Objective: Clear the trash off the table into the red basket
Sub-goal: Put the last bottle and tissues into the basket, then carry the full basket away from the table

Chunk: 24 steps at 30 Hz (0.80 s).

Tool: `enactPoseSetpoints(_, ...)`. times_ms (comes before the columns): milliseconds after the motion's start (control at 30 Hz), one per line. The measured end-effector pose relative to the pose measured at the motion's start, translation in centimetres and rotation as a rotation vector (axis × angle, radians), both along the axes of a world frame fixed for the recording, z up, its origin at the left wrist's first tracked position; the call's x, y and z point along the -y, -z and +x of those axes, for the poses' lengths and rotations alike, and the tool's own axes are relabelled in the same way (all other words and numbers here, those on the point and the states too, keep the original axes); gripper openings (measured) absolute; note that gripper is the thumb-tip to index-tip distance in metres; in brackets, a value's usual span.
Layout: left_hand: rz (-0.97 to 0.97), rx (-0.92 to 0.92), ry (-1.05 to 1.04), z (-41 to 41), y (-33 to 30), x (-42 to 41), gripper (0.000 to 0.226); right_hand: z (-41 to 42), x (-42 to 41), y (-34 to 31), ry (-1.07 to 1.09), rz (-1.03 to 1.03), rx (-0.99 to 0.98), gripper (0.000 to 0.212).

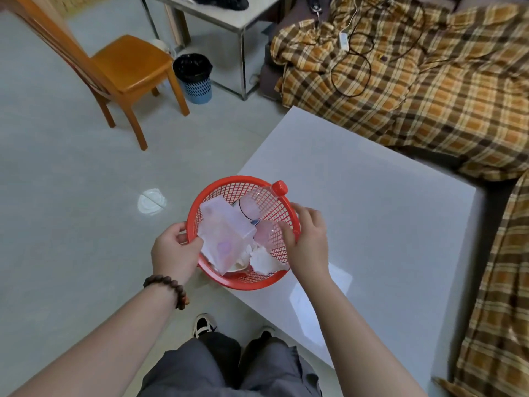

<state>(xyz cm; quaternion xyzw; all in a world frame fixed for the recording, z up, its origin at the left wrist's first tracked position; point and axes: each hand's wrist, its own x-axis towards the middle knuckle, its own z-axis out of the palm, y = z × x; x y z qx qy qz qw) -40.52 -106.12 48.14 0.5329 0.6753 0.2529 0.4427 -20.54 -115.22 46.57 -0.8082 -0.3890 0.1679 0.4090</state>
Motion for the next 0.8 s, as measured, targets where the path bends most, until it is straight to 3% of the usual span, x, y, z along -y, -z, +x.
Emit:
enactPoseSetpoints(167,0.002,0.03,-0.03,-1.4,-0.6,-0.5,0.022,1.0,0.8,0.9,0.084,-0.212,-0.277,0.047)
enactPoseSetpoints(267,0.023,0.057,-0.05,-2.9,-1.5,-1.1,0.024,0.2,-0.1,0.7,0.009,-0.189,-0.562,0.041)
enactPoseSetpoints(333,0.044,0.058,-0.078,-4.2,-2.0,-1.7,0.028,-0.9,-1.3,0.6,-0.067,-0.155,-0.636,0.032)
enactPoseSetpoints(567,0.056,0.022,-0.14,-9.7,-1.9,-6.0,0.042,-7.0,-6.8,0.4,-0.136,-0.163,-0.575,0.039)
enactPoseSetpoints(700,0.04,0.009,-0.15,-13.9,0.0,-10.3,0.018,-11.4,-11.9,1.5,-0.109,-0.203,-0.484,0.031)
enactPoseSetpoints(800,0.005,0.022,-0.117,-18.5,1.2,-15.2,0.013,-15.6,-17.1,2.3,-0.095,-0.216,-0.436,0.034)
